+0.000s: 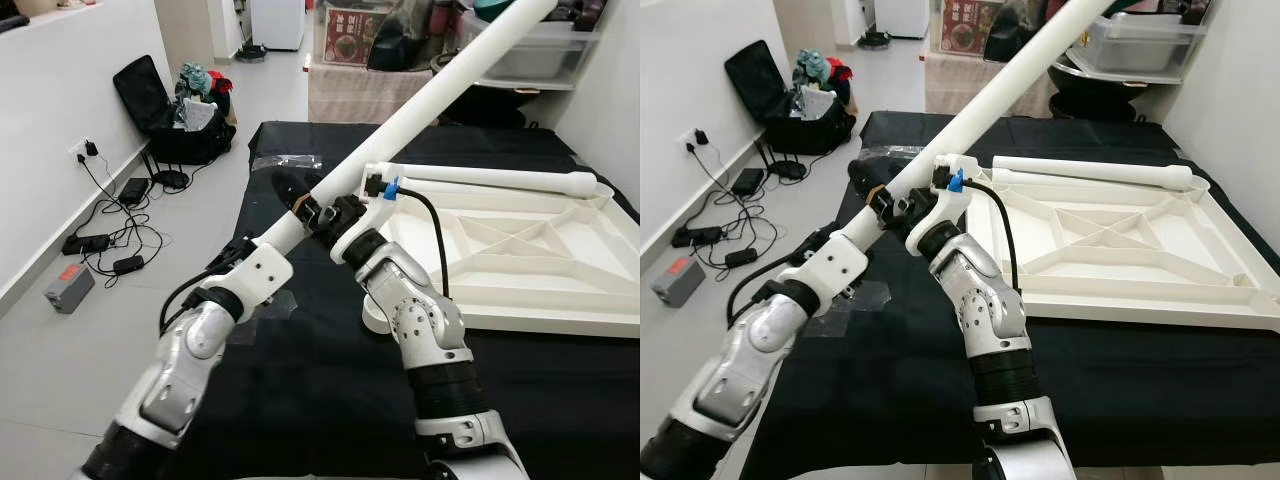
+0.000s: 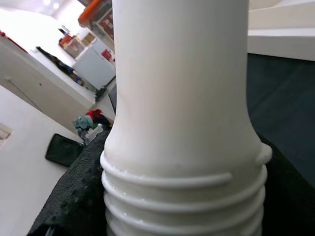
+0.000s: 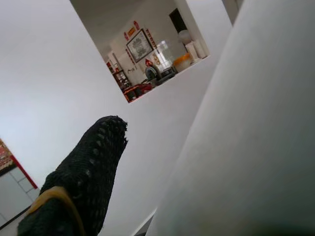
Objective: Building children table
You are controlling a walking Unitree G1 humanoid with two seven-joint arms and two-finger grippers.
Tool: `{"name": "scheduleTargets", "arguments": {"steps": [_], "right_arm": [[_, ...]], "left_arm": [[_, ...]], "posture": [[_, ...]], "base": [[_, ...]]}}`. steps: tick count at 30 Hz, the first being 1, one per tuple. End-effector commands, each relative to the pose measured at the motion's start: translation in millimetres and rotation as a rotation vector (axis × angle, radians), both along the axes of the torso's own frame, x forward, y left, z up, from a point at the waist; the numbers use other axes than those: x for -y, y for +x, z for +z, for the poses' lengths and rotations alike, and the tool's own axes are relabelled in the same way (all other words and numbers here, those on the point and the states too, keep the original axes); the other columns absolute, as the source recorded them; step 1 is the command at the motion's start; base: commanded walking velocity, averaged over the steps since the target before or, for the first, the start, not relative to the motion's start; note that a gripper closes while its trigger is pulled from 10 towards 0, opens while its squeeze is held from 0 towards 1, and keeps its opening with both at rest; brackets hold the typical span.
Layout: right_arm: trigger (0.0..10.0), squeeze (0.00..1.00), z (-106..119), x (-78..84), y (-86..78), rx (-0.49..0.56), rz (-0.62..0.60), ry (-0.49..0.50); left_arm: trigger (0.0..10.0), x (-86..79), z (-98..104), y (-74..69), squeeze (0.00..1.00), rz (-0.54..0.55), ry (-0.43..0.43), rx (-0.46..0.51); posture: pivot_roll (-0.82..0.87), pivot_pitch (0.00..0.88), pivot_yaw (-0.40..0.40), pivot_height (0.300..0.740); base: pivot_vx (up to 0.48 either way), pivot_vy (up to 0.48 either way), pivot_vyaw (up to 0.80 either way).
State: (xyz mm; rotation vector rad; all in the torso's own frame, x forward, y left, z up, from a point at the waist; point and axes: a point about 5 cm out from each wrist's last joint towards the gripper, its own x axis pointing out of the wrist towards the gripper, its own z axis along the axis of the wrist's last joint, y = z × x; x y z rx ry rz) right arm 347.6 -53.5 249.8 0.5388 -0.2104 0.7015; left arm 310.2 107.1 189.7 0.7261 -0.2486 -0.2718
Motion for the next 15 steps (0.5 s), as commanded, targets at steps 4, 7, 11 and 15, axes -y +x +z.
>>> {"name": "scheduleTargets", "arguments": {"steps": [4,7,11,15], "right_arm": [[10.0,0.00,7.3,-2.6,4.4,-0.003,-0.042,0.040],[10.0,0.00,11.6,1.5,9.1,-0.030,-0.079,0.104],[10.0,0.00,13.5,1.2,11.0,-0.053,-0.075,0.153],[4.2,0.00,16.0,0.3,11.0,-0.051,-0.063,0.181]], "left_arm": [[10.0,17.3,0.1,-3.3,0.00,-0.064,0.040,0.039],[10.0,21.1,-2.3,-5.5,0.00,-0.077,0.046,0.047],[10.0,21.7,-4.5,-5.7,0.00,-0.072,0.044,0.047],[10.0,20.3,-5.8,-5.0,0.00,-0.064,0.050,0.048]], "posture": [[0.09,0.088,-0.046,0.740],[0.09,0.089,-0.045,0.740],[0.09,0.088,-0.048,0.740],[0.09,0.087,-0.046,0.740]], "base": [[0.000,0.000,0.00],[0.000,0.000,0.00],[0.000,0.000,0.00],[0.000,0.000,0.00]]}}
